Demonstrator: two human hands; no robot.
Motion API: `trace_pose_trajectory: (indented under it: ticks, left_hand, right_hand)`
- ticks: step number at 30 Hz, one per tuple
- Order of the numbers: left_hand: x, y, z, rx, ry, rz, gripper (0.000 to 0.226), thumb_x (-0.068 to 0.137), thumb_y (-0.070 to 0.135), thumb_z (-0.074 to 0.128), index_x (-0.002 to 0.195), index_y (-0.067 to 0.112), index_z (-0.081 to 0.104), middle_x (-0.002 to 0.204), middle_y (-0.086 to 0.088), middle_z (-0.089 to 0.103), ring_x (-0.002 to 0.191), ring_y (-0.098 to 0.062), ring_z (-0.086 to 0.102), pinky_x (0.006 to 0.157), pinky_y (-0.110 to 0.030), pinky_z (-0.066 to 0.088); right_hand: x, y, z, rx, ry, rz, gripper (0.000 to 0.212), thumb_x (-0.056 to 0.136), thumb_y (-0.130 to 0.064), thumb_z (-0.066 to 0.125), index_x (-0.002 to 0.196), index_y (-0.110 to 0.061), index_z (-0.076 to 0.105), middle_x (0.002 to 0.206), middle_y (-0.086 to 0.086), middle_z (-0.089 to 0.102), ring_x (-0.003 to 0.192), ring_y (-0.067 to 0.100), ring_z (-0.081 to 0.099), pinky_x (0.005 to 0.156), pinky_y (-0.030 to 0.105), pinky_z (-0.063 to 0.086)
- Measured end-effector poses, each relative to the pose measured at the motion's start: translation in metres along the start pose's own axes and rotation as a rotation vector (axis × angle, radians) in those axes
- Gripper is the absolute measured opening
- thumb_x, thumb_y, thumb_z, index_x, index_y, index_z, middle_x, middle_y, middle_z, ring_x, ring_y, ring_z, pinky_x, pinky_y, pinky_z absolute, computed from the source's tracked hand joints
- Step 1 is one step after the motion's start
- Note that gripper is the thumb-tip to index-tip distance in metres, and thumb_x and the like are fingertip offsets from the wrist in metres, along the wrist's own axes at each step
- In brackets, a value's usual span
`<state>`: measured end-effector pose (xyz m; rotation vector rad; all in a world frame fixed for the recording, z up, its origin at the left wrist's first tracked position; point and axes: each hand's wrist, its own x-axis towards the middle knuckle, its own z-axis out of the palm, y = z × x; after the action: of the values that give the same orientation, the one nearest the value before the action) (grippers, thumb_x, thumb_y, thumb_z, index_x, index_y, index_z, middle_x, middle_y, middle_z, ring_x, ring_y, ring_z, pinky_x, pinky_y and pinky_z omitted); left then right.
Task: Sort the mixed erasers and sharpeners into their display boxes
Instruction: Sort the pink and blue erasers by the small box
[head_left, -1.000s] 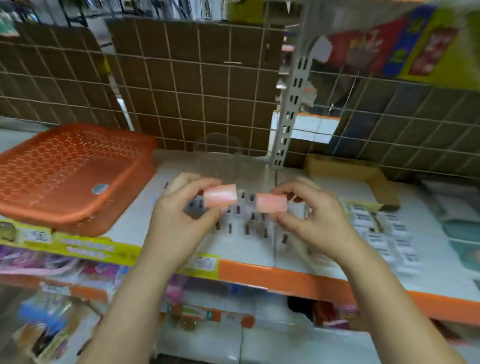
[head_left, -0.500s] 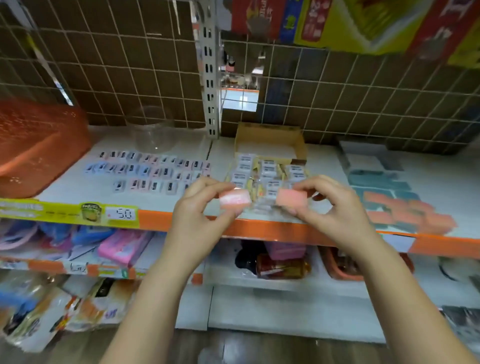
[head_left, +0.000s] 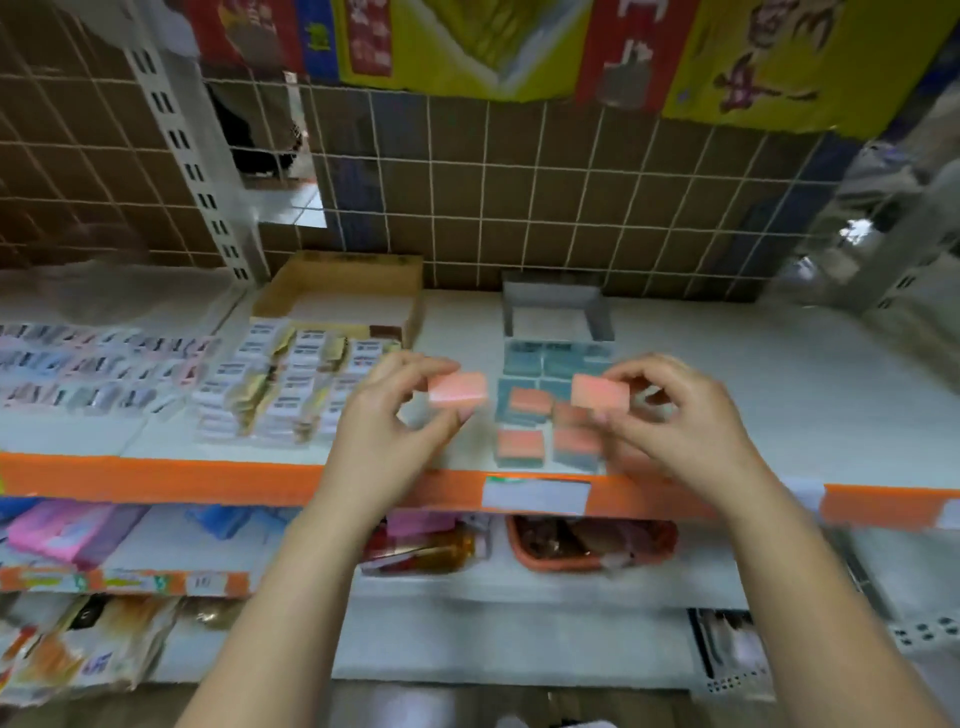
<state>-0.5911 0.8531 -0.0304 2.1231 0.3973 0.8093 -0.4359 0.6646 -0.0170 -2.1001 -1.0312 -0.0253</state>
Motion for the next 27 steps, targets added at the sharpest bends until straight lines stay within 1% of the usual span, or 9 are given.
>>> trace_pose_trajectory:
  ticks: [3,5,6,8,11,13,17,23,27]
  left_hand:
    - [0.029,0.000,0.046,0.060,0.002,-0.014,0.030,0.069,0.035,0.065,0.096,0.023,0.064,0.095,0.004,0.058,0.085,-0.001,0.049,0.076,-0.010,0.038]
    - [0.047,-0.002,0.070,0.096,-0.008,-0.064,0.026,0.073,0.017,0.072,0.098,0.017,0.066,0.096,0.000,0.058,0.084,-0.007,0.050,0.074,-0.007,0.036]
    - [0.054,-0.004,0.080,0.110,-0.011,-0.085,0.027,0.073,0.009,0.073,0.098,0.015,0.067,0.094,0.000,0.057,0.081,-0.005,0.050,0.071,-0.003,0.034]
    - [0.068,-0.006,0.094,0.152,-0.024,-0.136,0.027,0.073,0.004,0.072,0.098,0.014,0.067,0.091,0.003,0.054,0.078,0.000,0.048,0.065,-0.001,0.033]
    - [0.083,-0.014,0.103,0.227,-0.052,-0.221,0.029,0.075,0.005,0.070,0.103,0.011,0.066,0.097,0.000,0.056,0.085,-0.012,0.051,0.061,0.000,0.032]
    - [0.090,-0.019,0.105,0.256,-0.074,-0.259,0.030,0.077,0.006,0.070,0.106,0.011,0.065,0.103,-0.002,0.056,0.087,-0.012,0.050,0.060,-0.001,0.032]
    - [0.095,-0.024,0.106,0.298,-0.105,-0.261,0.031,0.077,0.010,0.070,0.107,0.014,0.065,0.105,0.000,0.058,0.092,-0.011,0.050,0.067,-0.015,0.031]
    - [0.098,-0.026,0.110,0.306,-0.152,-0.244,0.031,0.076,0.010,0.072,0.106,0.012,0.066,0.103,0.001,0.056,0.091,-0.011,0.049,0.062,-0.005,0.032]
    - [0.097,-0.032,0.112,0.303,-0.185,-0.292,0.035,0.075,0.012,0.074,0.109,0.010,0.065,0.101,0.002,0.055,0.095,-0.018,0.054,0.073,-0.016,0.034]
  right_hand:
    - [0.022,0.041,-0.019,-0.010,-0.043,0.041,0.030,0.066,-0.006,0.079,0.092,-0.014,0.067,0.089,-0.003,0.055,0.076,0.005,0.051,0.070,0.005,0.035]
    - [0.038,0.061,-0.023,-0.009,-0.058,0.077,0.027,0.068,-0.007,0.076,0.088,-0.020,0.065,0.090,-0.003,0.055,0.081,0.011,0.052,0.072,0.017,0.039]
    - [0.046,0.070,-0.024,-0.001,-0.074,0.102,0.025,0.070,-0.008,0.075,0.085,-0.024,0.062,0.091,-0.003,0.054,0.084,0.013,0.053,0.072,0.021,0.040]
    - [0.062,0.083,-0.023,-0.002,-0.133,0.150,0.022,0.072,-0.012,0.074,0.084,-0.025,0.061,0.091,-0.003,0.054,0.086,0.014,0.054,0.073,0.024,0.043]
    - [0.079,0.095,-0.014,-0.024,-0.202,0.170,0.020,0.075,-0.015,0.073,0.094,-0.016,0.066,0.094,0.000,0.055,0.087,0.017,0.055,0.079,0.033,0.048]
    - [0.084,0.098,-0.007,-0.009,-0.232,0.178,0.022,0.077,-0.015,0.071,0.099,-0.013,0.066,0.095,0.000,0.054,0.088,0.018,0.055,0.079,0.033,0.048]
    - [0.090,0.106,0.006,-0.004,-0.270,0.168,0.028,0.075,-0.011,0.072,0.103,-0.009,0.066,0.097,0.006,0.055,0.090,0.024,0.055,0.082,0.036,0.048]
    - [0.088,0.114,0.012,-0.018,-0.284,0.163,0.034,0.075,-0.013,0.073,0.108,-0.011,0.066,0.103,0.008,0.059,0.094,0.023,0.056,0.087,0.037,0.046]
    - [0.089,0.114,0.011,-0.029,-0.303,0.158,0.033,0.077,-0.014,0.071,0.110,-0.012,0.066,0.104,0.007,0.058,0.095,0.021,0.055,0.087,0.036,0.046]
